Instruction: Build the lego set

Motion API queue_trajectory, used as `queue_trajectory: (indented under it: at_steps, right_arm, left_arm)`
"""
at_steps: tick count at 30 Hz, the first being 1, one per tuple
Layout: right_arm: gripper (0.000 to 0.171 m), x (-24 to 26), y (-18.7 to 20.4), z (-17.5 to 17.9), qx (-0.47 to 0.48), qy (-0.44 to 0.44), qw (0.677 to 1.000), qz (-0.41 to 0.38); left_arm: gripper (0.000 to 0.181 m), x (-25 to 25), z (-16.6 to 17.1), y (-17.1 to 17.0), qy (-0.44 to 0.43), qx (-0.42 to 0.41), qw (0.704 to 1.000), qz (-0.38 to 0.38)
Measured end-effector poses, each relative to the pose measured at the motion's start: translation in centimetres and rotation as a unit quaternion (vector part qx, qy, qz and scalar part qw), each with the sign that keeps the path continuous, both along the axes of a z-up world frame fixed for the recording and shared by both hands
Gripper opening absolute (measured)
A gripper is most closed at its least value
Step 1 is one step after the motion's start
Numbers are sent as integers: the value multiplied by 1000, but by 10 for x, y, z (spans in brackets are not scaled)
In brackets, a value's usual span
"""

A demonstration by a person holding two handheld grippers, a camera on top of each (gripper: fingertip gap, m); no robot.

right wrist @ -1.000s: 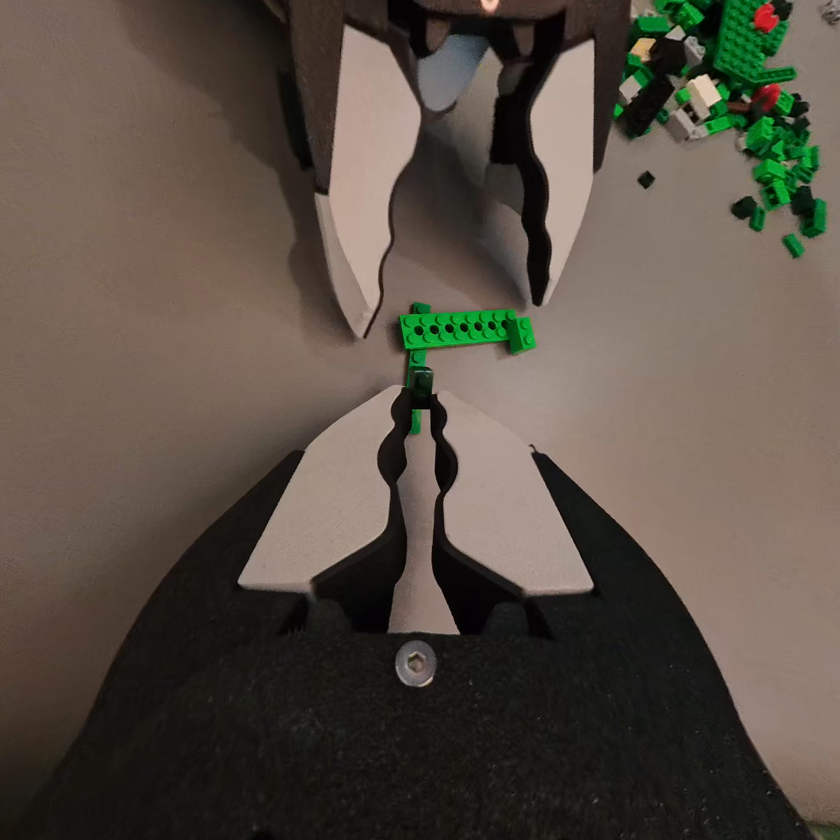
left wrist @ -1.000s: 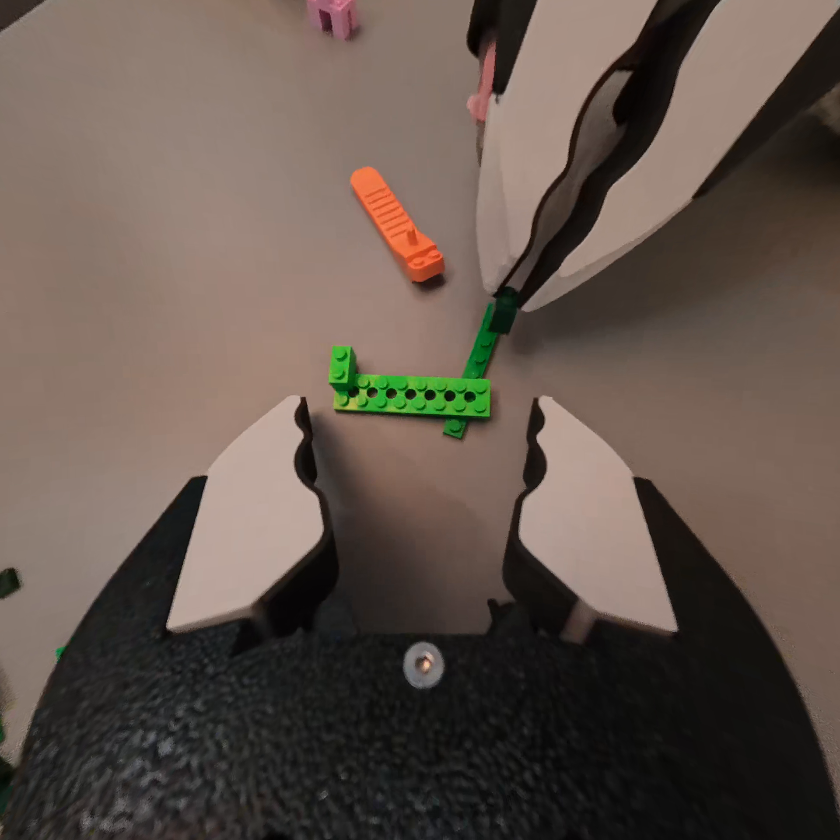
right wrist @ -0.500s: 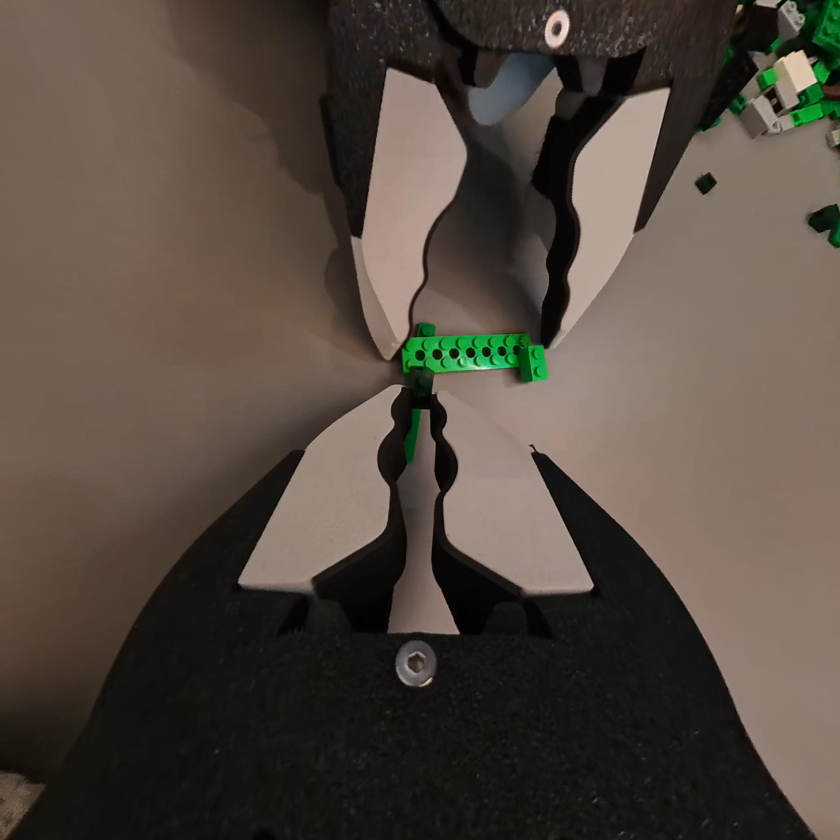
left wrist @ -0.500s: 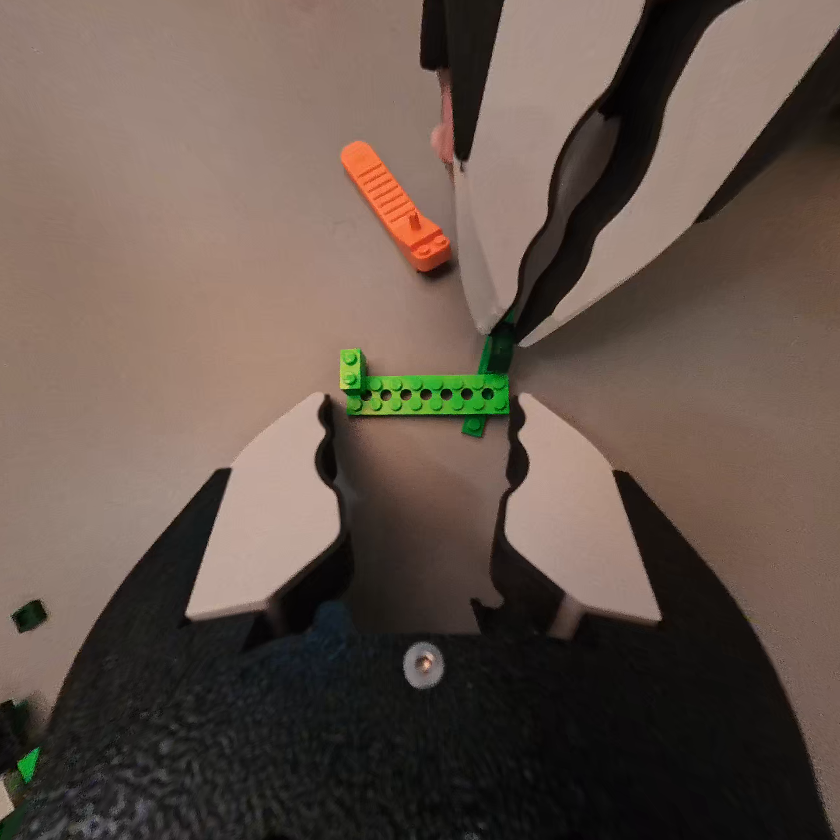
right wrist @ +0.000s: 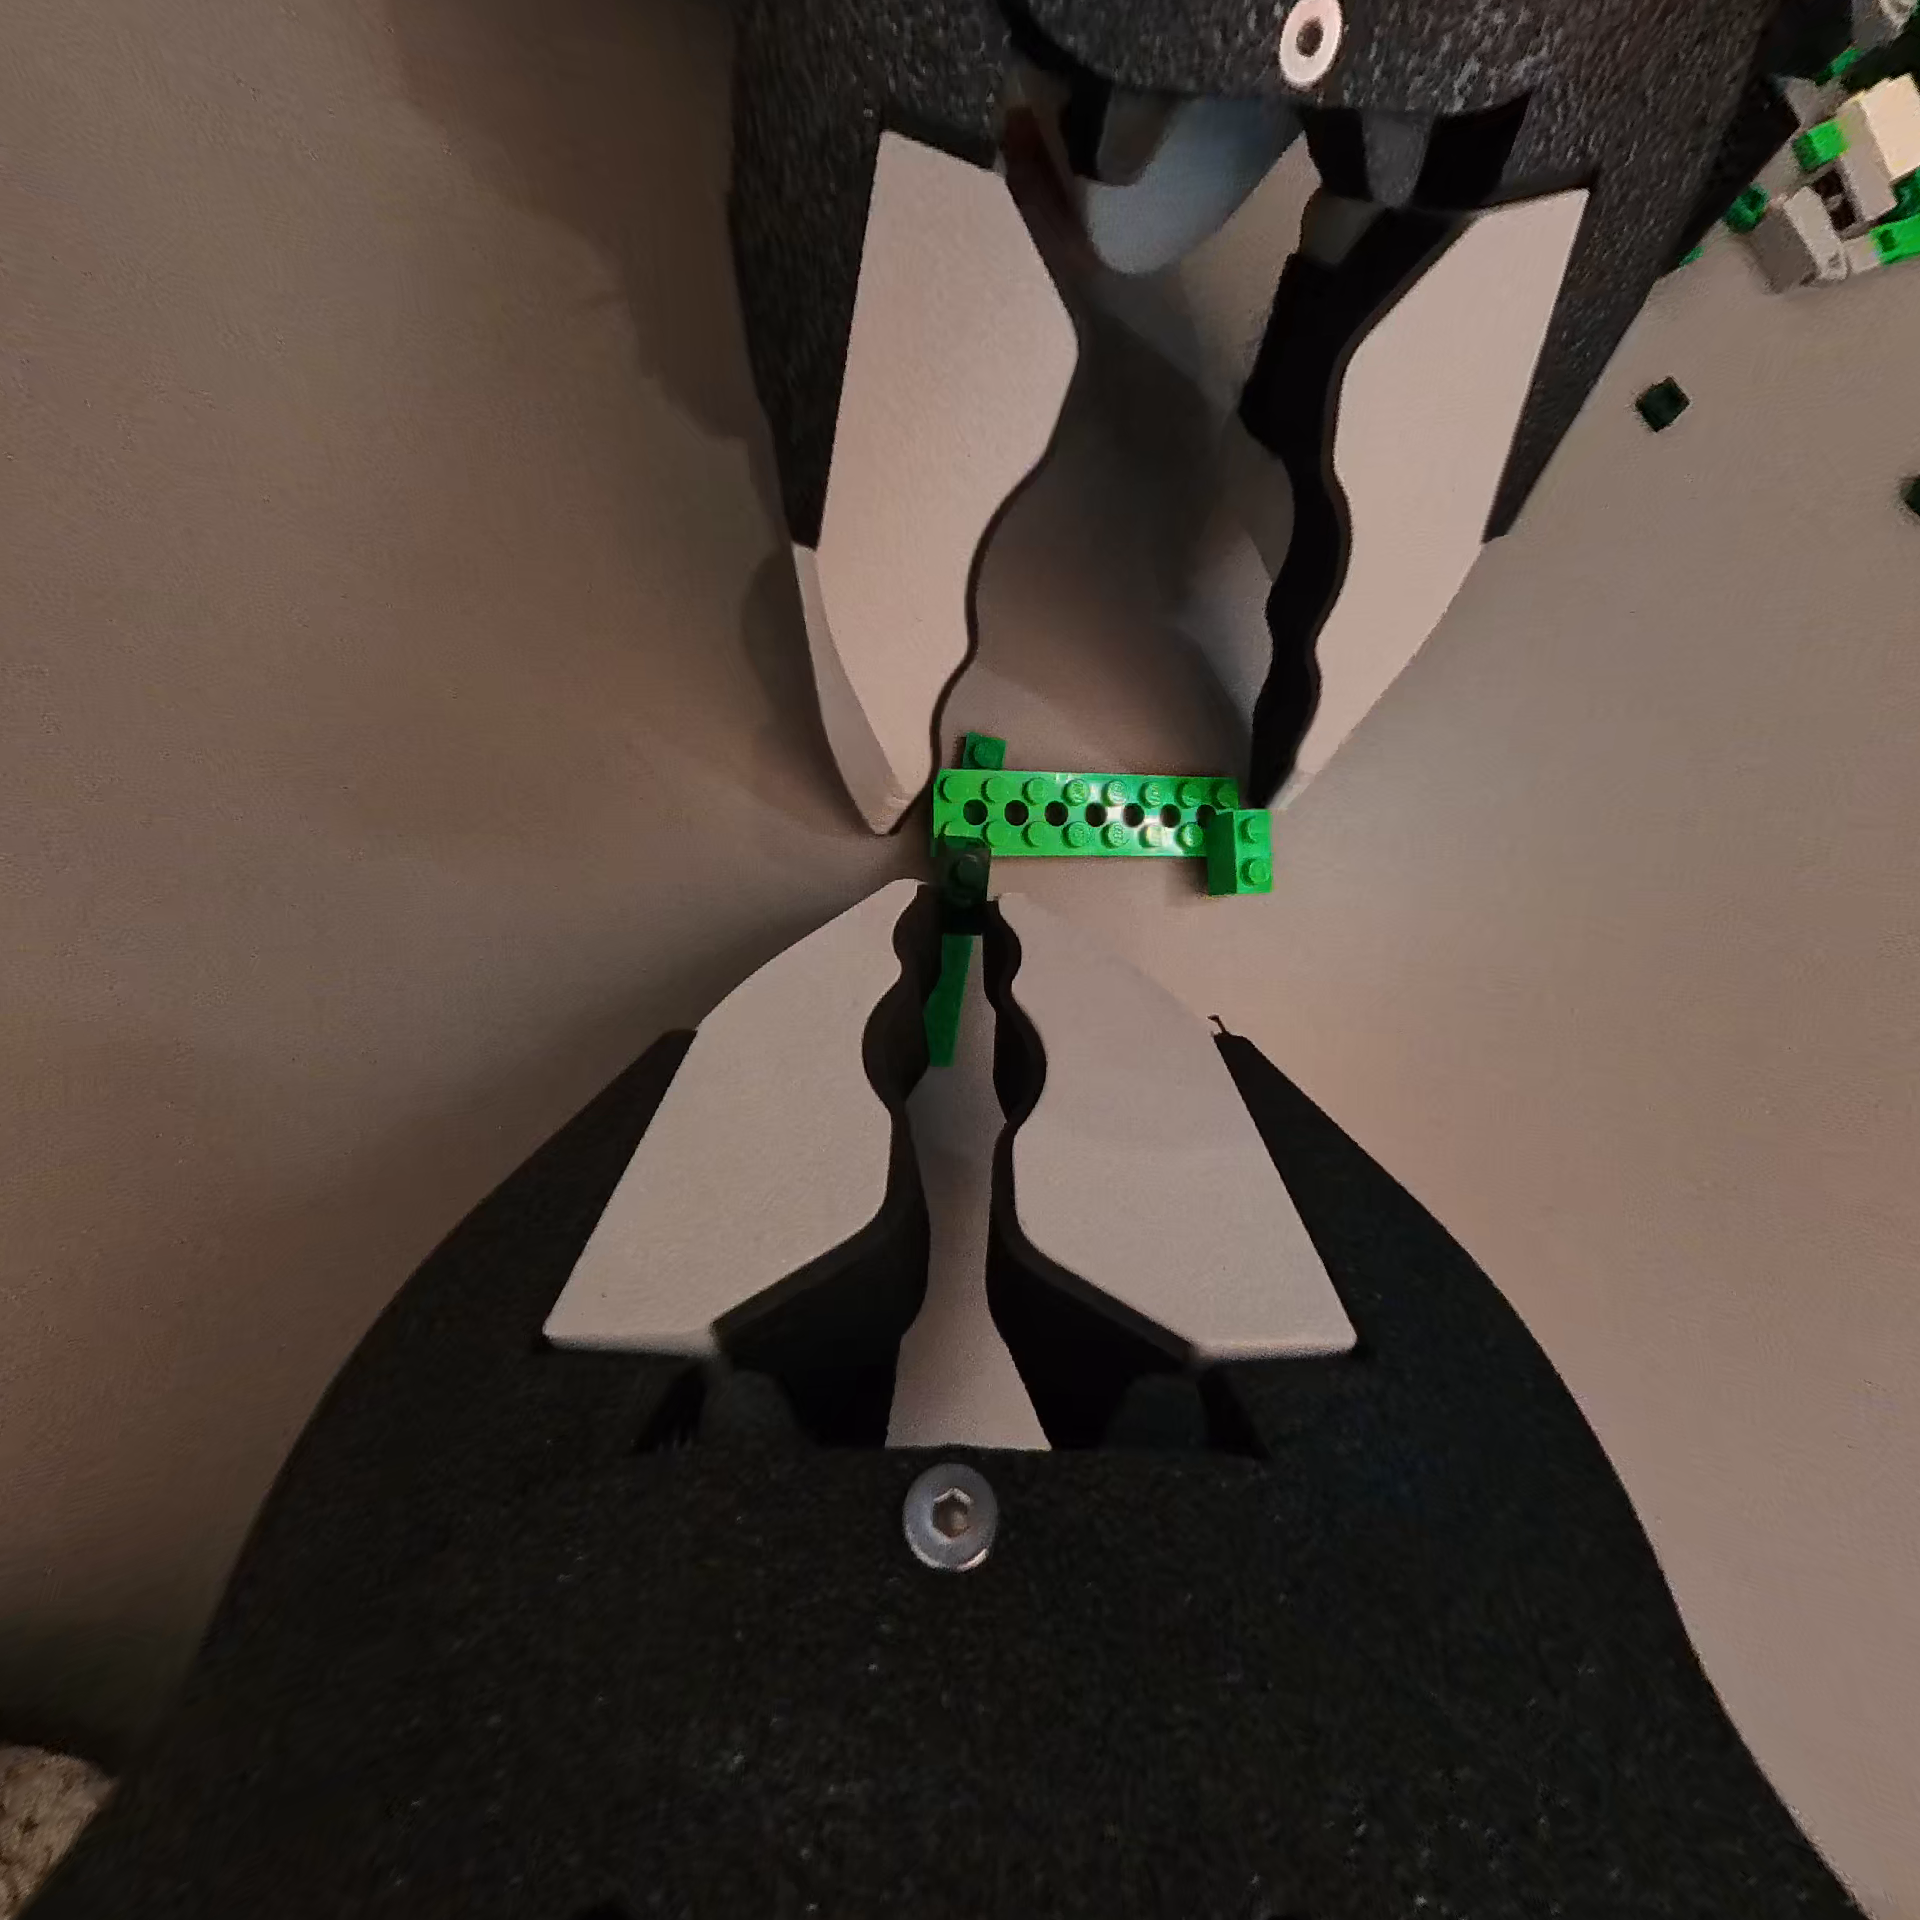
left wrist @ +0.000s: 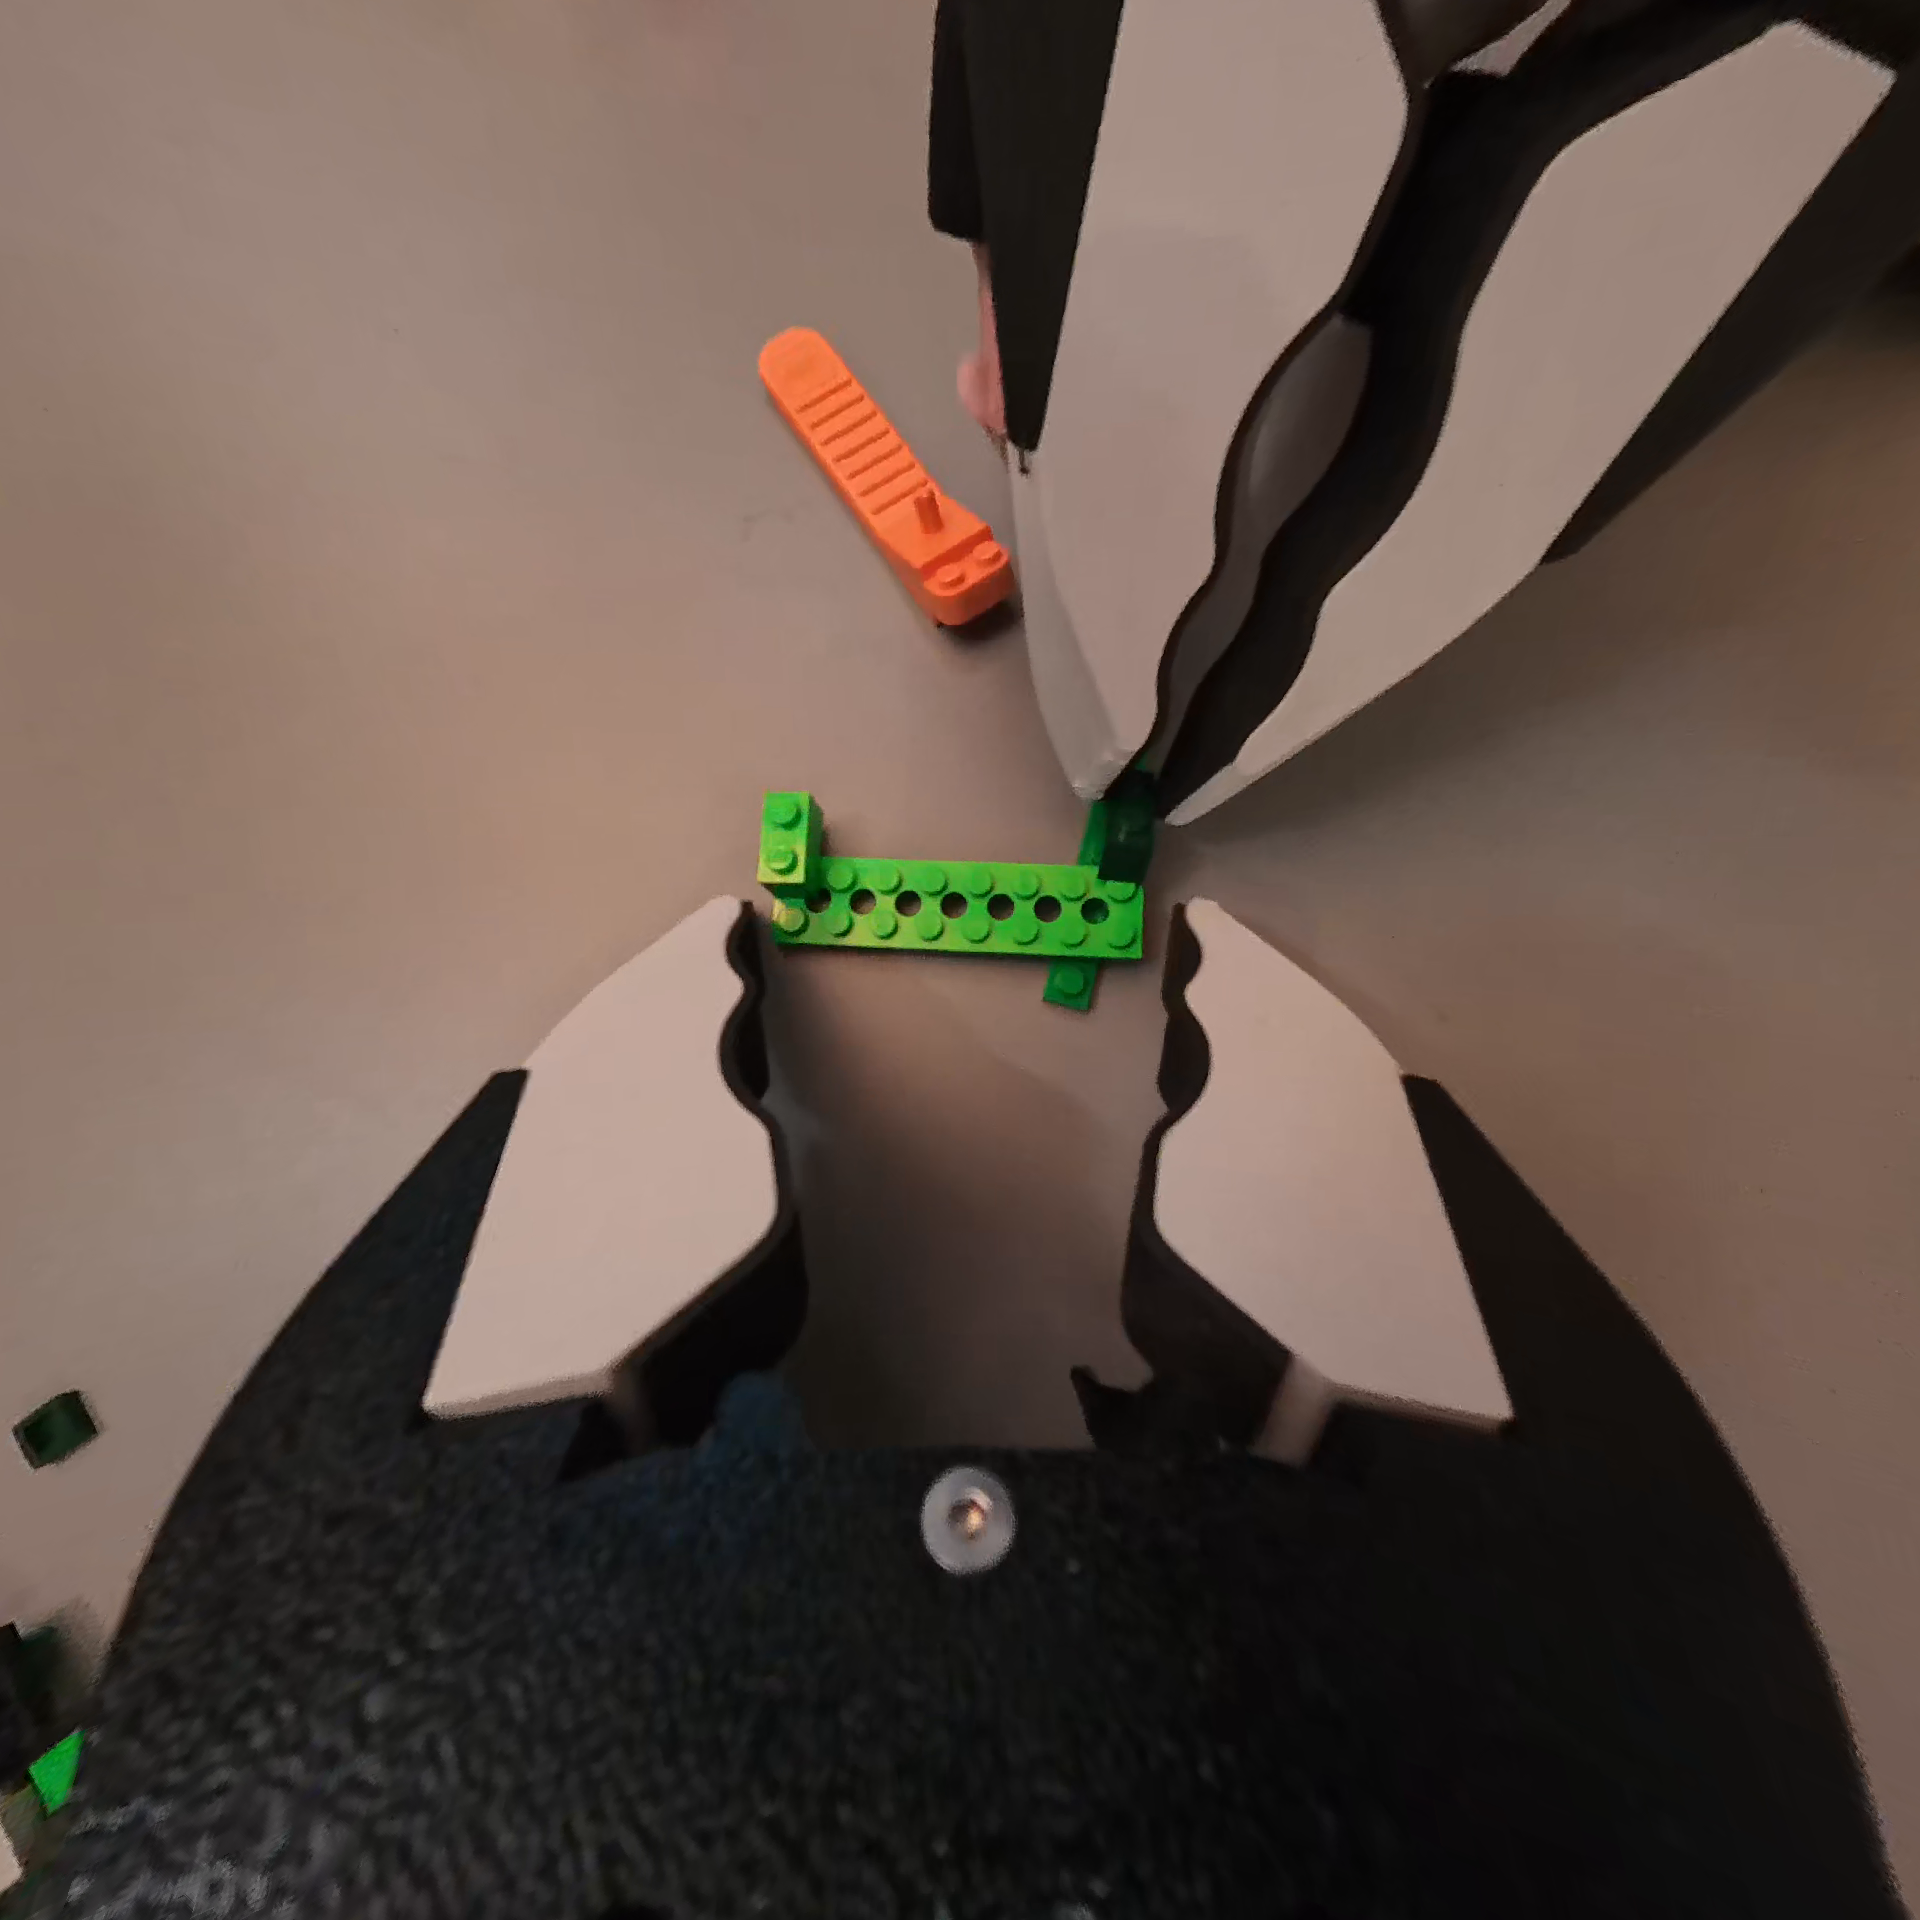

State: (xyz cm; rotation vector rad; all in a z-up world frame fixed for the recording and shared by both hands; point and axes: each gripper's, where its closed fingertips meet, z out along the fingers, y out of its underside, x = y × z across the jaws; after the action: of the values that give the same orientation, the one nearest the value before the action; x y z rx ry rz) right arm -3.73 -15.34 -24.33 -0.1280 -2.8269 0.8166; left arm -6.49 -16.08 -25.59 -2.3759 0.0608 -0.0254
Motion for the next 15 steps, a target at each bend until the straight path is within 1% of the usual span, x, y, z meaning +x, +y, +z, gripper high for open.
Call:
queue_trajectory:
  at_steps: [2, 10, 15]
  right_arm:
    - [7, 1, 0, 0, 1, -1, 1000, -1]
    - [7, 0, -1, 4, 3, -10, 1000, -9]
    - [7, 1, -3, 1, 38, -21, 999, -11]
  left_arm:
    - [67, 1, 0, 0, 0, 0, 1000, 0]
    - [66, 2, 1, 0, 0, 7, 1000, -9]
    - [66, 3, 1, 0, -1, 6, 1000, -16]
